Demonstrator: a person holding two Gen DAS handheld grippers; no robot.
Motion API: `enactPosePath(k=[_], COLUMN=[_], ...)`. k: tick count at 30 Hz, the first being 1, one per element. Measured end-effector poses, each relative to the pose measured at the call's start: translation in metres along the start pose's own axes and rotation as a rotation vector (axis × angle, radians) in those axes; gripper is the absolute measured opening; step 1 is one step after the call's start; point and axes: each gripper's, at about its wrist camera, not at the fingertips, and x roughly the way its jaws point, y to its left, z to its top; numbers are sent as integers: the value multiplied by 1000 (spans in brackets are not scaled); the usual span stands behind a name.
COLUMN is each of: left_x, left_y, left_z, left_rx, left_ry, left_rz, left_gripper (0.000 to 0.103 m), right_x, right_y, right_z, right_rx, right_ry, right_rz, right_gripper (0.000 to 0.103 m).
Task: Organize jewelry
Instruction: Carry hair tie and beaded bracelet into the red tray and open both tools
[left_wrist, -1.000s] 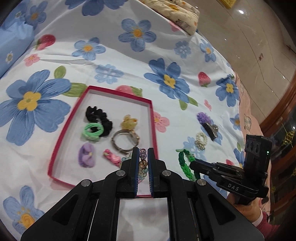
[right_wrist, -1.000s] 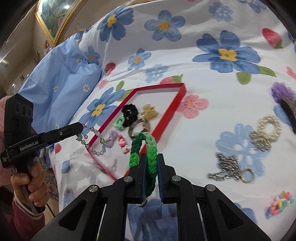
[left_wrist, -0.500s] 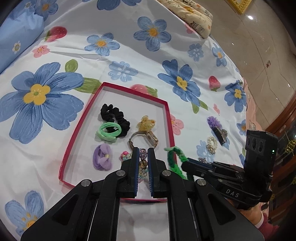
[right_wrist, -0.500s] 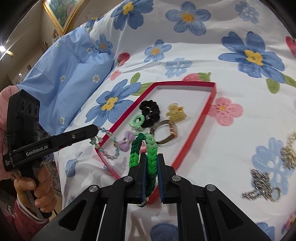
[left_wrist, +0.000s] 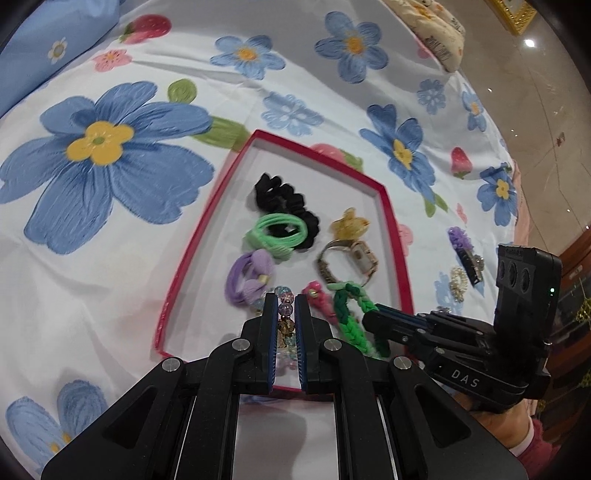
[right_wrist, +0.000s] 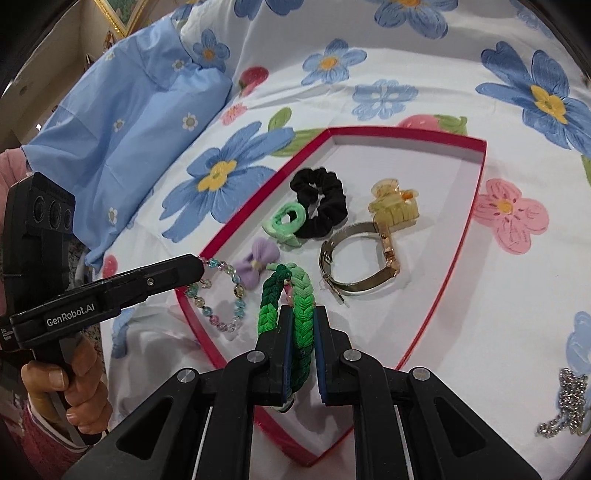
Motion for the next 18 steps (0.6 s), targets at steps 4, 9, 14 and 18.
enactPosePath(k=[4,9,14,18], left_x=[6,14,16,18], left_y=[5,9,13,14], left_z=[-2,-7,-9,-10], left_rx=[2,5,4,0], left_ry=[15,38,48,55], left_rz=[28,56,83,99], left_gripper=[7,8,8,8], right_x=[5,7,7,7], right_y=[-2,-2,-1,0], right_z=[-2,-2,-2,-2], right_rx=[-4,-12,-14,-13], right_ry=[15,23,25,27], right_rz=[-15,-22,-20,-18], right_gripper=[11,13,15,15])
